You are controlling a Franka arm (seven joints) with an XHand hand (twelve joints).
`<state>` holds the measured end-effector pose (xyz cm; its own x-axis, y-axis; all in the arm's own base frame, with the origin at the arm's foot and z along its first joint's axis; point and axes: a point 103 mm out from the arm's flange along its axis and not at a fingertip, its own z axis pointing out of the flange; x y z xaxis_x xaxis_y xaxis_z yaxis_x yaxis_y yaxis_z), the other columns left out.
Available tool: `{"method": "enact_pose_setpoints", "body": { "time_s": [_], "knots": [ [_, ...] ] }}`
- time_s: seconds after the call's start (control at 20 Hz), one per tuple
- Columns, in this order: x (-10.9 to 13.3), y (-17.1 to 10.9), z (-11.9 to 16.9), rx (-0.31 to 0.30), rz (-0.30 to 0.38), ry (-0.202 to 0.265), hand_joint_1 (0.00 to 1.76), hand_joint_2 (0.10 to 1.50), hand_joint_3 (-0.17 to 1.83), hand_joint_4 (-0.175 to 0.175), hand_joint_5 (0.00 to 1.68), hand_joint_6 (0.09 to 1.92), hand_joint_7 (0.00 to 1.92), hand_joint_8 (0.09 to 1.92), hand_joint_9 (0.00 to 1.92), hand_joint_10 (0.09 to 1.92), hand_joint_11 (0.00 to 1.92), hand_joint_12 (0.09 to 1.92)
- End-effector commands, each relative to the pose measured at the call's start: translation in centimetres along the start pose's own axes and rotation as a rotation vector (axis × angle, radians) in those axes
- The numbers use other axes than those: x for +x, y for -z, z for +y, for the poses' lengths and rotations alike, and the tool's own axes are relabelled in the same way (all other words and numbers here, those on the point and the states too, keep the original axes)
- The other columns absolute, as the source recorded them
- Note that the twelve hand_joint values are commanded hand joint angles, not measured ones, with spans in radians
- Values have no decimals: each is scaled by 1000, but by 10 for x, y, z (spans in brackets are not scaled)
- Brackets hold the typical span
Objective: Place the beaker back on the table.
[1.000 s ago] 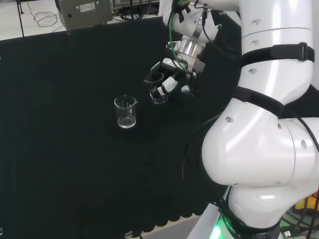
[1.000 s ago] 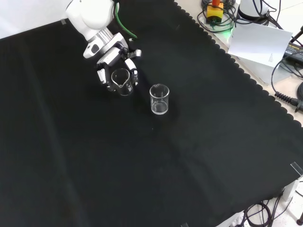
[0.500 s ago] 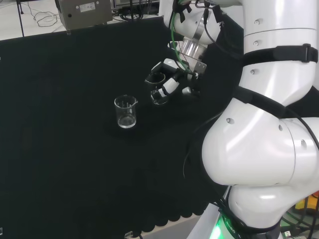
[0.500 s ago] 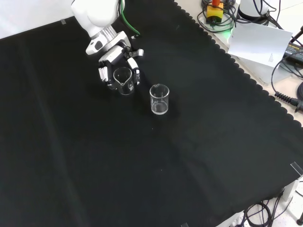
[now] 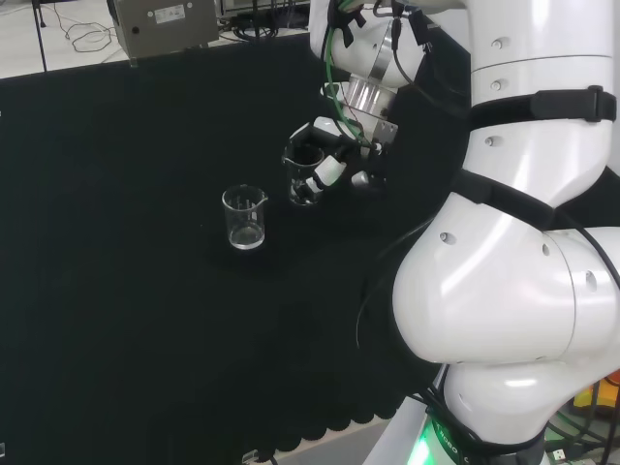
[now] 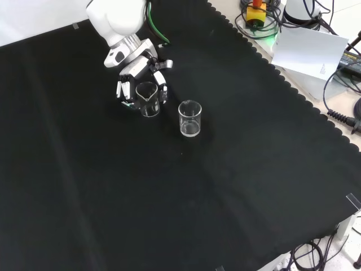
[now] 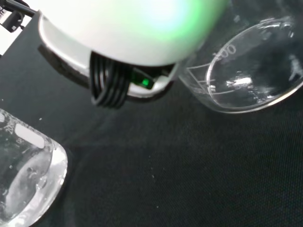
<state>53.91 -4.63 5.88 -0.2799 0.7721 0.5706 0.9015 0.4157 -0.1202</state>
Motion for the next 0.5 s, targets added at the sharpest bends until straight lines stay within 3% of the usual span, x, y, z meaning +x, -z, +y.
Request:
{"method": "enact_pose_setpoints", "body": {
  "time_s": [0.05, 0.4, 0.5],
  "knots": [
    [0, -1, 4, 41, 0, -19, 1225, 491, 812, -31, 789, 944, 765, 765, 813, 520, 395, 1309],
    [8, 11, 7, 35, -3, -2, 1173, 475, 803, -47, 519, 913, 483, 792, 546, 665, 188, 1380],
    [12, 16, 8, 40, -10, 7, 1147, 457, 775, -58, 384, 764, 389, 795, 471, 696, 126, 1400]
  ]
}}
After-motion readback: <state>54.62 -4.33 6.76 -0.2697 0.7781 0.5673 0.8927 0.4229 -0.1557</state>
